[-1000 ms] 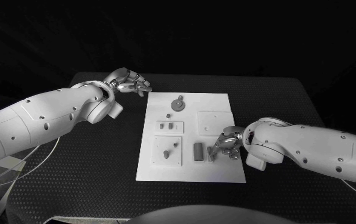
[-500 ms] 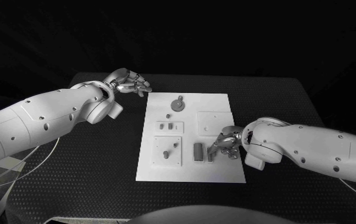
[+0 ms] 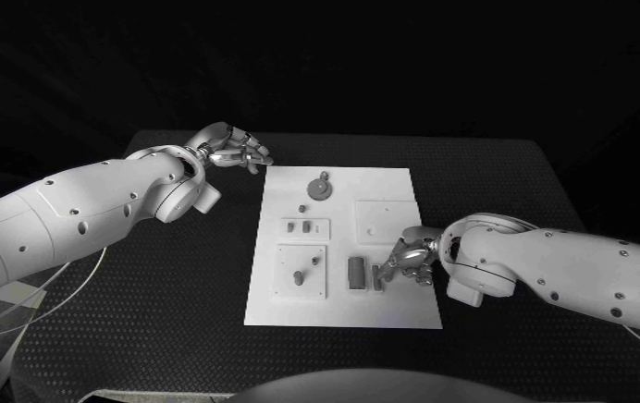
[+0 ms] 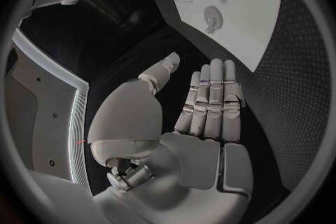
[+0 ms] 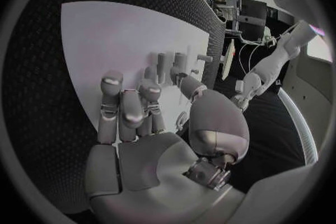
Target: Assemble the parts on the task board
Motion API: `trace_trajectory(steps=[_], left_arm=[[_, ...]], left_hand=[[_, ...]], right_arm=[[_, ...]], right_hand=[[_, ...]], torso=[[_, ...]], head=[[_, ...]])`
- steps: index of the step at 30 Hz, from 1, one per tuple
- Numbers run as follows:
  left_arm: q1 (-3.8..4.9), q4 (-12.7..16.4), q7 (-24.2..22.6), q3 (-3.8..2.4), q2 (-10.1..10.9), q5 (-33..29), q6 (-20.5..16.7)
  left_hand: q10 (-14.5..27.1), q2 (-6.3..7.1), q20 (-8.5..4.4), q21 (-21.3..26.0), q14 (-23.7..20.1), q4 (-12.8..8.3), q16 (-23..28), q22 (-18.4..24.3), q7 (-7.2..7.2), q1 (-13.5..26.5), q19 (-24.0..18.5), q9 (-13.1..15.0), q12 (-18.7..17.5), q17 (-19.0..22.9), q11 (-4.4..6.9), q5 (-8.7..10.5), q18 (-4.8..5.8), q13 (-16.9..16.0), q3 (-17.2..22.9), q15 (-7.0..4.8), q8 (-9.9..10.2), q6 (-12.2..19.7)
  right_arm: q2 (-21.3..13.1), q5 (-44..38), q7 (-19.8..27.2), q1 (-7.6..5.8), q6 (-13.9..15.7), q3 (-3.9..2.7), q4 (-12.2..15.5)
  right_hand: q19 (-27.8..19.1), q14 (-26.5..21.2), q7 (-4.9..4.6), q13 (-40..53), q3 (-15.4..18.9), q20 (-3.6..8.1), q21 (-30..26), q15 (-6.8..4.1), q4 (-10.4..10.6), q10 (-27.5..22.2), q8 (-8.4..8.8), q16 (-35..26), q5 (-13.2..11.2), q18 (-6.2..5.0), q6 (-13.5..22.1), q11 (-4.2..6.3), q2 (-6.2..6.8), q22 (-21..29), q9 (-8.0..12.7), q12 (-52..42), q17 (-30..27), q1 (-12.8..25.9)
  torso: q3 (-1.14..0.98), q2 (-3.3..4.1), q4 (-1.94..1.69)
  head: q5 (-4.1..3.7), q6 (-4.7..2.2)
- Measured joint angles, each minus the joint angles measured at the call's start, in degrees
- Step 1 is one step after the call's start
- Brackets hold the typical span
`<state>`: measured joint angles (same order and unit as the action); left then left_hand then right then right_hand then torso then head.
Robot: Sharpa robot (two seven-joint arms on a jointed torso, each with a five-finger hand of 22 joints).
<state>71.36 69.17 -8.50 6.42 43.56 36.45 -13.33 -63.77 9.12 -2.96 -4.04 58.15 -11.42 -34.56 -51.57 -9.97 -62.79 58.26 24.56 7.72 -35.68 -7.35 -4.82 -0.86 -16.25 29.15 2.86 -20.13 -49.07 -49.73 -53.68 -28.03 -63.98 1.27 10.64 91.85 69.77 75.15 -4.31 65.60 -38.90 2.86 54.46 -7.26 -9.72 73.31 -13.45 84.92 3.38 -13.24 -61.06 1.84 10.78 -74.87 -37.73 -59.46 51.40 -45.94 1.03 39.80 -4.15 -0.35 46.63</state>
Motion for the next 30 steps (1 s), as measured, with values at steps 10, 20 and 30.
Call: trace_trajectory(steps=[10,20,30], left_arm=[[0.00,0.0,0.0,0.00,0.0,0.0,0.0],[-0.02,0.0,0.0,0.00,0.0,0.0,0.0],[-0.01,-0.1,0.0,0.00,0.0,0.0,0.1]], left_hand=[[0.0,0.00,0.00,0.0,0.0,0.0,0.0,0.0,0.00,0.0,0.0,0.0,0.0,-0.1,0.00,0.00,0.00,0.0,0.0,0.00,0.0,0.0],[0.0,0.00,0.00,0.0,0.0,0.0,0.0,0.0,0.00,0.0,0.0,0.0,0.0,-0.1,0.00,0.00,0.00,0.0,0.0,0.00,0.0,0.0],[0.0,0.00,0.00,0.0,0.0,0.0,0.0,0.0,0.00,0.0,0.0,0.0,0.0,-0.2,0.00,0.00,0.00,0.0,0.0,0.00,0.0,0.0]], right_arm=[[-1.0,-5.5,0.9,0.20,-2.1,-0.01,2.1],[-0.6,-8.6,1.0,0.76,-3.3,0.00,2.0],[0.1,-9.9,0.9,1.27,-3.5,0.01,1.3]], right_hand=[[0.4,0.2,0.27,-0.1,-0.6,0.01,0.0,-0.43,0.2,0.2,-0.86,0.0,0.0,0.01,-1.2,0.21,2.46,0.0,-0.5,-0.2,0.5,-2.5],[0.4,0.2,0.45,-0.1,-0.9,0.01,0.0,-0.43,0.4,0.2,-1.08,0.0,0.0,0.00,-1.4,0.21,2.50,0.0,-0.7,-0.2,0.7,-2.5],[0.4,0.2,0.59,-0.1,-0.6,-0.01,0.0,-0.47,1.8,0.4,-1.36,0.0,0.0,0.00,-1.7,0.41,2.50,0.0,-0.8,-0.2,0.8,-2.5]], torso=[[-0.04,0.01,0.04],[0.00,0.01,0.02],[0.04,0.00,-0.03]], head=[[-0.03,0.03],[-0.13,0.00],[-0.15,0.13]])
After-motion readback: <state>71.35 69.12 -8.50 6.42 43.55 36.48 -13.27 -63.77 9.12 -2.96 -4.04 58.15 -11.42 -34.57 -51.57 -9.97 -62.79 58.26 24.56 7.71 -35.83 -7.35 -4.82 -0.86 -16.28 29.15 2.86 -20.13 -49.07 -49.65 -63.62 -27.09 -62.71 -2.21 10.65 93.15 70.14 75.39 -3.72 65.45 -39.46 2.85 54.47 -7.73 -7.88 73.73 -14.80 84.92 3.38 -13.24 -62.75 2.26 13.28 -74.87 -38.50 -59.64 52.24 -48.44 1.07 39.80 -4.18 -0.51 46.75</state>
